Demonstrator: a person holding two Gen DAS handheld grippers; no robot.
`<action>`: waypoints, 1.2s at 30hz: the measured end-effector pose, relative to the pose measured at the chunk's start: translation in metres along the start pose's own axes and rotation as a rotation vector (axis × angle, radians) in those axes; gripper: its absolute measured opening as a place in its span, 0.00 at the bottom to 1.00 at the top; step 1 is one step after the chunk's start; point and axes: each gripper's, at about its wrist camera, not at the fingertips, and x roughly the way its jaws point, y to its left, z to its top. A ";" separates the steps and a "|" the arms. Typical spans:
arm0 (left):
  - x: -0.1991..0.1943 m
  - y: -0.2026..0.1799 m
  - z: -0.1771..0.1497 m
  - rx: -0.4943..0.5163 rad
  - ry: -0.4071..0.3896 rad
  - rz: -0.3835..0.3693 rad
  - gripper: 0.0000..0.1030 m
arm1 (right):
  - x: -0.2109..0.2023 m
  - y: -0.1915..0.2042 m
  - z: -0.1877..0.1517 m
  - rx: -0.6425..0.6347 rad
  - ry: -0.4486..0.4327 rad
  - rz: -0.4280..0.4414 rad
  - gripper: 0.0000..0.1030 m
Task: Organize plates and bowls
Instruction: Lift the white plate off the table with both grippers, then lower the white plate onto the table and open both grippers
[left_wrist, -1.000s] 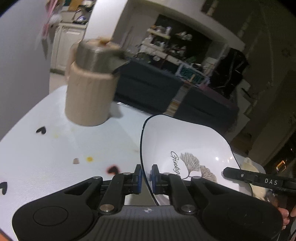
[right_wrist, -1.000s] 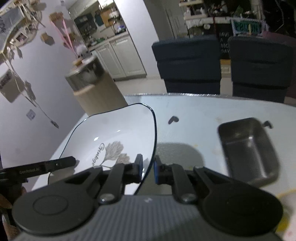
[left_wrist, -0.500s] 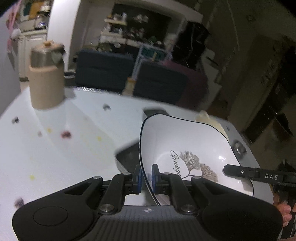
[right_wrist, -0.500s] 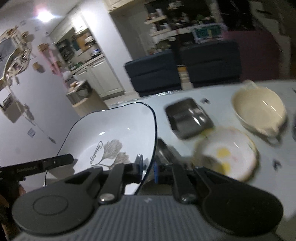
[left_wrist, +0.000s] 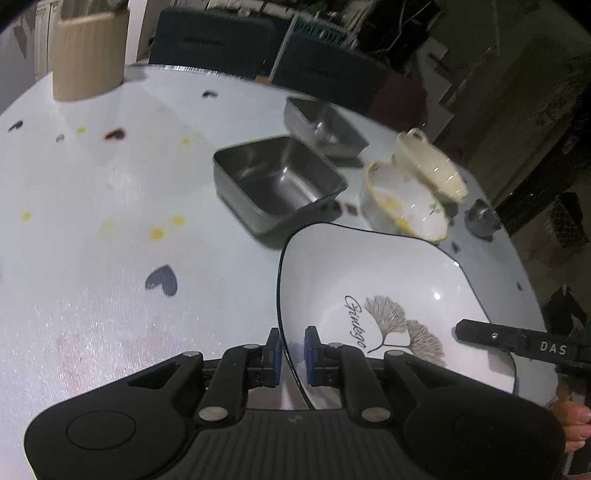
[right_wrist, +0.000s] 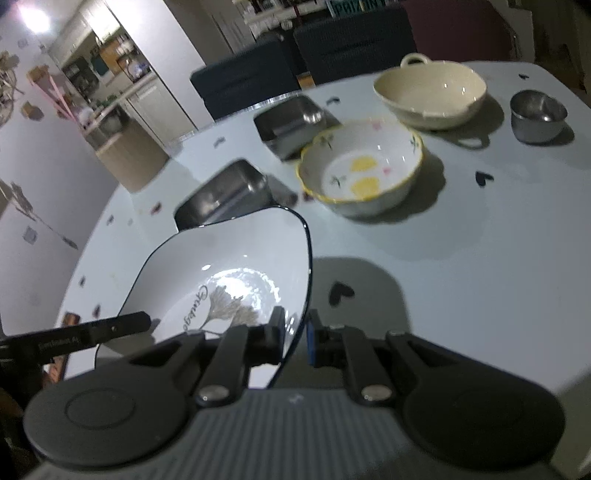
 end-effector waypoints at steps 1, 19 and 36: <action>0.003 0.000 0.001 -0.006 0.007 0.008 0.14 | 0.002 0.002 -0.002 -0.001 0.010 -0.007 0.14; 0.044 -0.002 0.009 -0.024 0.083 0.050 0.20 | 0.013 -0.003 0.000 0.028 0.057 -0.099 0.14; 0.047 -0.002 0.010 0.021 0.108 0.075 0.17 | 0.028 -0.003 0.001 0.024 0.094 -0.137 0.11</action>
